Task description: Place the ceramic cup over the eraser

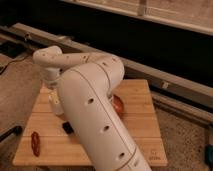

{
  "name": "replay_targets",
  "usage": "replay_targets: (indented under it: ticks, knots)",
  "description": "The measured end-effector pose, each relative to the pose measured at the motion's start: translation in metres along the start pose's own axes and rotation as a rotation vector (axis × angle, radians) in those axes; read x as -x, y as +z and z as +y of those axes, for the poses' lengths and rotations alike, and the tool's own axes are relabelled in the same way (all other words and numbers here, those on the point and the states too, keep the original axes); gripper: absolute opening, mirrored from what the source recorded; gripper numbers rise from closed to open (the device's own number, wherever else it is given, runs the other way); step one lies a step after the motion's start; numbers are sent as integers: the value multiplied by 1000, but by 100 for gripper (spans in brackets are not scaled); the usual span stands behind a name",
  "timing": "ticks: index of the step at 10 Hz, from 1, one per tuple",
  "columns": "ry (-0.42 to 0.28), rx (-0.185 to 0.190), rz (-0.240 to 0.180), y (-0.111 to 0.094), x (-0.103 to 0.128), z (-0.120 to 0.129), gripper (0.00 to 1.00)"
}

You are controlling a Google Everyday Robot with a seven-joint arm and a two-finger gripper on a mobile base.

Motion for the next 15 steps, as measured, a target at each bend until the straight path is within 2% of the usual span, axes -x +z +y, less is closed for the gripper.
replay_targets:
  ticks: [5, 10, 12, 15]
  knots:
    - [3, -5, 40, 23, -2, 5, 80]
    - [5, -8, 40, 23, -3, 4, 79]
    - [-10, -14, 41, 15, -8, 12, 60]
    - [-27, -21, 30, -10, -21, 38, 32]
